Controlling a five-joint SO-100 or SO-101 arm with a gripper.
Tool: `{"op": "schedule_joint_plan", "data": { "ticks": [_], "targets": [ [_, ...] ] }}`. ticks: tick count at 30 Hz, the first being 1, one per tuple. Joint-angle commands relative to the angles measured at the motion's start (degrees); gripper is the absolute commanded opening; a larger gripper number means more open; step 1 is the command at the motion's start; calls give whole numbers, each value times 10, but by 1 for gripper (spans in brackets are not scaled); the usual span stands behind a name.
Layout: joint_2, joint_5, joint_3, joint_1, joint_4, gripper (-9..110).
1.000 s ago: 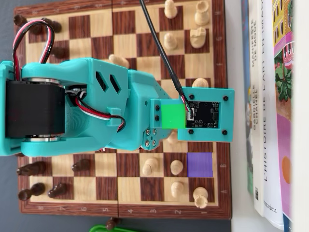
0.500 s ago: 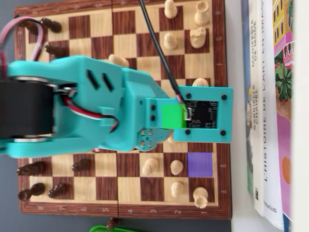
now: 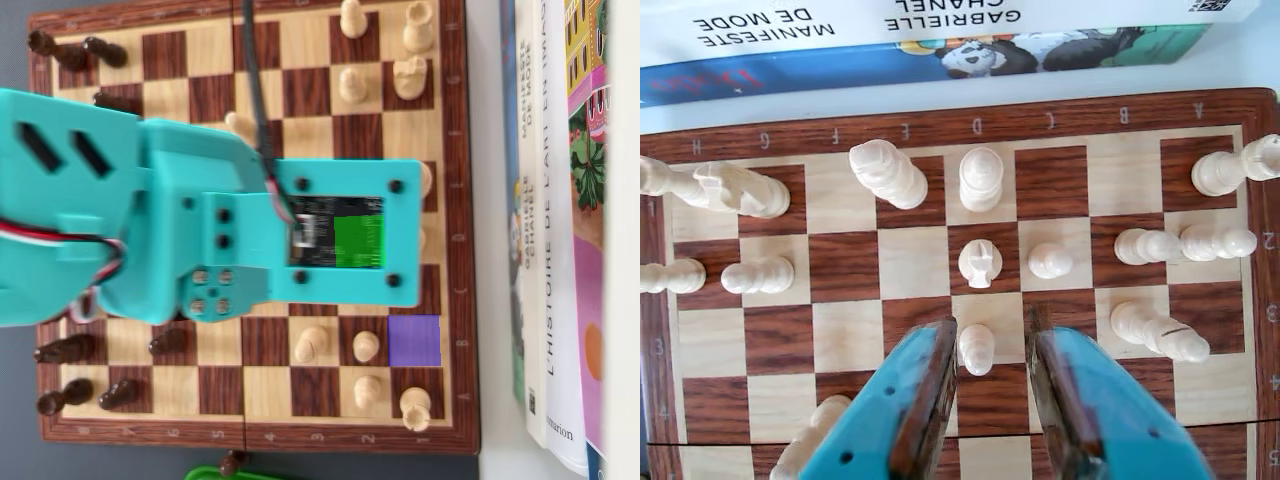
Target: Play chess
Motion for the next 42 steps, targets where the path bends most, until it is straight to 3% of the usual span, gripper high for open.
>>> {"op": "schedule_joint_plan", "data": {
  "ticks": [1, 23, 42],
  "targets": [
    [79, 4, 18, 4, -4, 12],
    [476, -1, 358, 17, -19, 12],
    [729, -1, 637, -11, -367, 12]
  ]
}}
